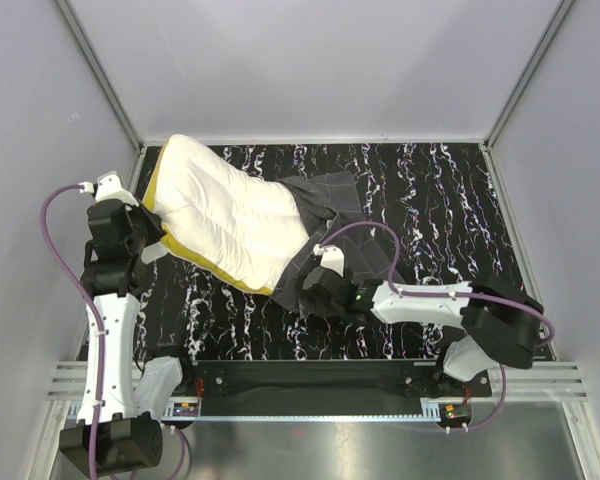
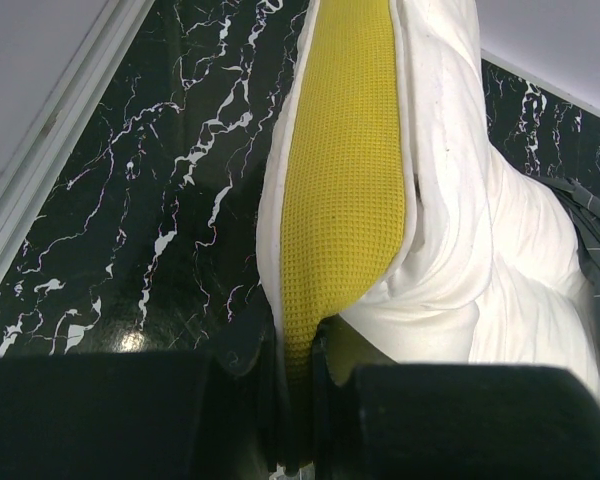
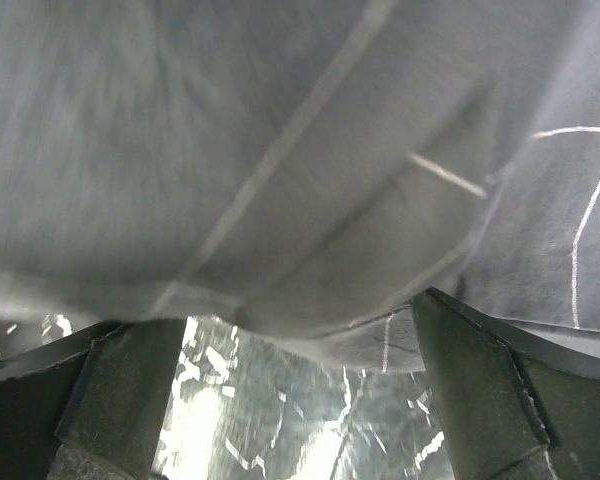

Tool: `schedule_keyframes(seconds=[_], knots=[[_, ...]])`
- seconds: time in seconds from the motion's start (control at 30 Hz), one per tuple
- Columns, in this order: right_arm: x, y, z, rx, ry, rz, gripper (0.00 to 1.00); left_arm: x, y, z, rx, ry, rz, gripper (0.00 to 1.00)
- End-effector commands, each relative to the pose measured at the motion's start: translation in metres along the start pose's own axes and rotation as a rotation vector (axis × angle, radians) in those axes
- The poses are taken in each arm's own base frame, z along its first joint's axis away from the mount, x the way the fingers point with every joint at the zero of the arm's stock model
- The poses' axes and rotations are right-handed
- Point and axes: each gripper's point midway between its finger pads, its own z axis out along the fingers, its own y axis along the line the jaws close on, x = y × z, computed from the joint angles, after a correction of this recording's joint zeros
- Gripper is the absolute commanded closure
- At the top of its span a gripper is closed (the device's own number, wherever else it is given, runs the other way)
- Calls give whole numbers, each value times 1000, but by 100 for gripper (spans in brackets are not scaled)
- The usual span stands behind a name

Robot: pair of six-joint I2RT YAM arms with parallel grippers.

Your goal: Remove the pillowcase from the pillow

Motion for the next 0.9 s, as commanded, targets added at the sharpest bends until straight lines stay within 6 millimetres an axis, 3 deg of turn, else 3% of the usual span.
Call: schedule_keyframes(seconds=[0.0,0.17,0.2,0.27,0.3,0.37,0.5,0.63,0.67,0.73,0.87], knots=[[-6,-2,12,85,-28,-14,0,-40,-7,-3,27,-161,12,100],[5,-1,23,123,-13,-3,4,-41,-6,-4,23,-165,11,100],[1,-2,23,139,-28,13,25,-41,-6,-4,24,-163,13,100],[0,-7,20,170,-30,15,47,-41,-6,-4,25,-165,11,100],[-3,-9,19,188,-42,14,77,-41,-6,-4,25,-165,11,100],[-8,-15,12,227,-42,2,100,-42,-7,-5,26,-168,11,100],[-28,-25,-11,288,-90,-2,100,-50,-8,-7,26,-179,9,100],[-57,-43,-51,331,-176,19,100,-64,-5,-12,8,-201,-8,100],[-66,-51,-69,336,-198,27,100,-66,-6,-13,23,-200,-15,100],[-84,-71,-85,374,-234,45,100,-68,-10,-12,61,-195,-48,100],[-120,-120,-123,412,-318,132,98,-73,2,-4,85,-190,-138,100]])
